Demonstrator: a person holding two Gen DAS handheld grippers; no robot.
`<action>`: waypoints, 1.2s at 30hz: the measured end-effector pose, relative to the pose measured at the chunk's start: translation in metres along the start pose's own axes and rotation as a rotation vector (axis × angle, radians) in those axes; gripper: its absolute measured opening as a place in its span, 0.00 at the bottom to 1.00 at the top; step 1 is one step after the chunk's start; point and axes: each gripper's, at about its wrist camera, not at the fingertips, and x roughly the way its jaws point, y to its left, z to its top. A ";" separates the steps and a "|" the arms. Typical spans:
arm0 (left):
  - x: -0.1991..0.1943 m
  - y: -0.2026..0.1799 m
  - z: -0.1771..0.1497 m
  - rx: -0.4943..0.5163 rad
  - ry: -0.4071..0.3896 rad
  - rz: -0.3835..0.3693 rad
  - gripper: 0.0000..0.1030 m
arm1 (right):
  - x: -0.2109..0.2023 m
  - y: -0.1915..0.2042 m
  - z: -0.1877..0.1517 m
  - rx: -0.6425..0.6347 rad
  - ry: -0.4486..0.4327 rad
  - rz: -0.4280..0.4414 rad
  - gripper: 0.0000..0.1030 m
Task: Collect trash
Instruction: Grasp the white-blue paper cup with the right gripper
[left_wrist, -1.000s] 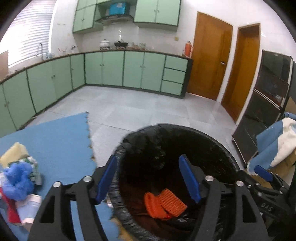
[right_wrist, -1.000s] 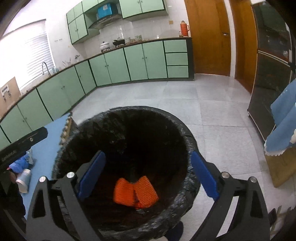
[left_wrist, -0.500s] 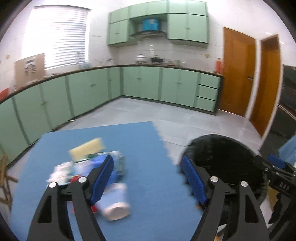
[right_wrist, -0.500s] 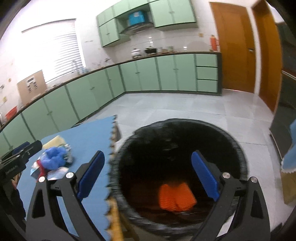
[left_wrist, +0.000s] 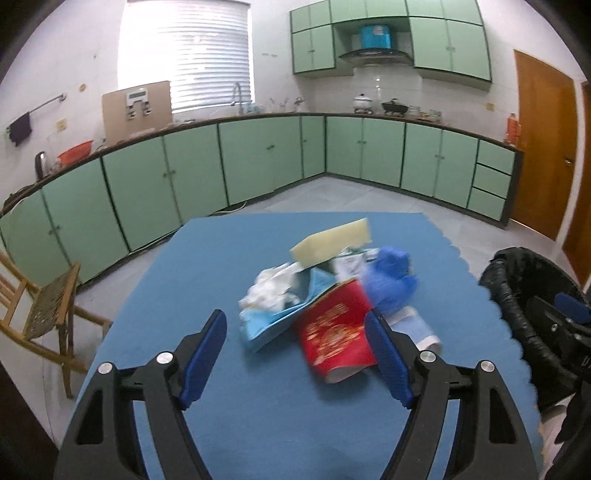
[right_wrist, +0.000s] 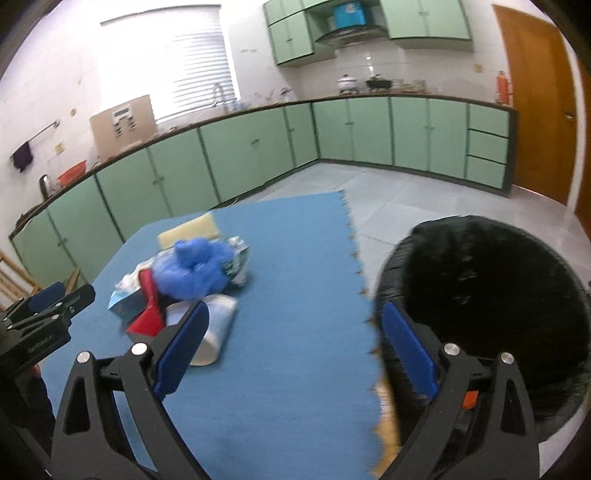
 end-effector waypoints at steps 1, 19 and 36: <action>0.002 0.004 -0.002 -0.005 0.004 0.006 0.74 | 0.004 0.005 0.000 -0.005 0.007 0.006 0.90; 0.024 0.049 -0.021 -0.070 0.060 0.057 0.74 | 0.073 0.081 -0.023 -0.161 0.165 0.082 0.89; 0.027 0.056 -0.025 -0.084 0.071 0.055 0.74 | 0.096 0.094 -0.024 -0.171 0.242 0.137 0.60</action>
